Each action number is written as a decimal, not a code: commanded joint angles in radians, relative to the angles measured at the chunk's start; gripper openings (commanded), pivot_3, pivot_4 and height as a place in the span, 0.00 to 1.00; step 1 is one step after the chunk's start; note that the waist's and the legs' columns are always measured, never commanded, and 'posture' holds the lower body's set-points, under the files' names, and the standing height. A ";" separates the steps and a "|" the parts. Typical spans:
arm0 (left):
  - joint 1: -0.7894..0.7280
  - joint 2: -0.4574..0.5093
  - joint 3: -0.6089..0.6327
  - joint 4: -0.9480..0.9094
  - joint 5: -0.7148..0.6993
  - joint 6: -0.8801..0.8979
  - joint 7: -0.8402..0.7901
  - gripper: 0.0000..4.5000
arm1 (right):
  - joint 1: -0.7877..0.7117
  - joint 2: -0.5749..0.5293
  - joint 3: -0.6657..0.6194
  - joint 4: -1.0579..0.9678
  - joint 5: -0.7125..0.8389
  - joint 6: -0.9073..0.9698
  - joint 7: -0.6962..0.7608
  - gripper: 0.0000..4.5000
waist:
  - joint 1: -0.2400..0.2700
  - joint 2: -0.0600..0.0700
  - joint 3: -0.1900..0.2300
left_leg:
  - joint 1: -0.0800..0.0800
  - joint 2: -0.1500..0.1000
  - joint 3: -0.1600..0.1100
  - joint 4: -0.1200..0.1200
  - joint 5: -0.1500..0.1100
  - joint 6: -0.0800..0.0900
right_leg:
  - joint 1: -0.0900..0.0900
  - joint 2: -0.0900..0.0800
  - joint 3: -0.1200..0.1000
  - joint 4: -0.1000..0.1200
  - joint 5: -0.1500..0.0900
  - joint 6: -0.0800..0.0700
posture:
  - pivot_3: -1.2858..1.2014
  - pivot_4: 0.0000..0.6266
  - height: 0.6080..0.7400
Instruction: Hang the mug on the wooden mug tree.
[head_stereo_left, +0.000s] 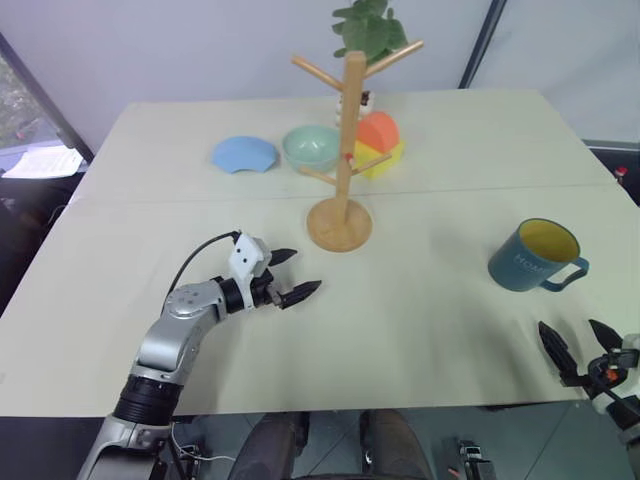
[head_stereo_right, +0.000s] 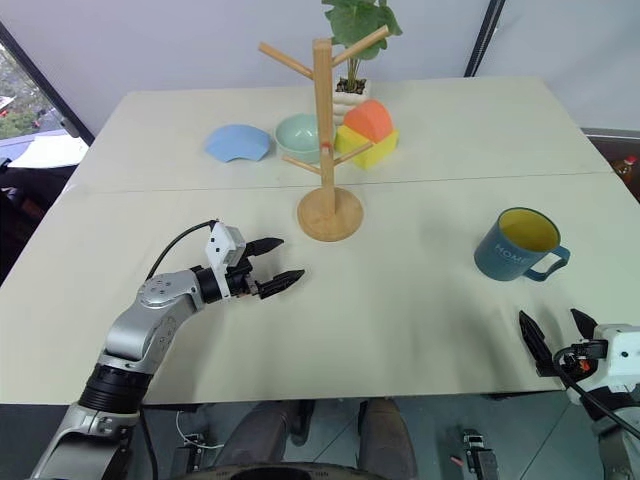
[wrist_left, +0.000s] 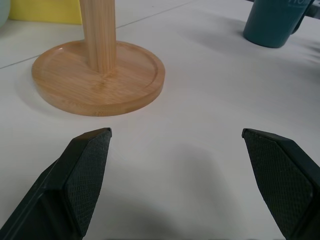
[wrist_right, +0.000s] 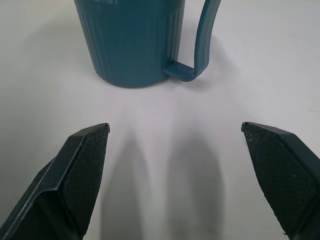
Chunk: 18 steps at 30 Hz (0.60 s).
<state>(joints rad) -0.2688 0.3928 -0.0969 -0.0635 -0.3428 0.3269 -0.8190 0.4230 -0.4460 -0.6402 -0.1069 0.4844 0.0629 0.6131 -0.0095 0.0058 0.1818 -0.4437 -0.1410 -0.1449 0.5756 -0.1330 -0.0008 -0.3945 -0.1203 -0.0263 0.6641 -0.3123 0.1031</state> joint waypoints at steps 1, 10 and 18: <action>0.008 0.007 0.033 -0.049 -0.025 0.002 0.006 1.00 | -0.005 -0.014 -0.013 0.001 -0.001 -0.027 0.006 0.98 | 0.000 0.000 0.000 | 0.000 0.000 0.000 0.000 0.000 0.000 | 0.000 0.000 0.000 0.000 0.000 0.000 | 0.52 0.24 1.00; -0.007 0.009 0.024 -0.065 -0.050 0.013 -0.015 1.00 | -0.037 -0.024 -0.013 0.033 -0.017 -0.042 -0.006 0.98 | 0.000 0.000 0.000 | 0.000 0.000 0.000 0.000 0.000 0.000 | 0.000 0.000 0.000 0.000 0.000 0.000 | 0.52 0.24 1.00; -0.023 0.021 -0.076 -0.181 -0.115 0.039 -0.170 1.00 | -0.075 -0.016 -0.012 0.018 -0.034 -0.045 -0.044 0.98 | 0.002 0.000 0.000 | 0.000 0.000 0.000 0.000 0.000 0.000 | 0.000 0.000 0.000 0.000 0.000 0.000 | 0.52 0.24 1.00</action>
<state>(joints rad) -0.2773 0.4048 -0.1495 -0.1946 -0.4326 0.3552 -0.9561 0.3489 -0.4529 -0.6370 -0.0565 0.4516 0.0415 0.5825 -0.0075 0.0058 0.1817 -0.4435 -0.1410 -0.1445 0.5759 -0.1329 -0.0007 -0.3941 -0.1202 -0.0263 0.6642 -0.3120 0.1032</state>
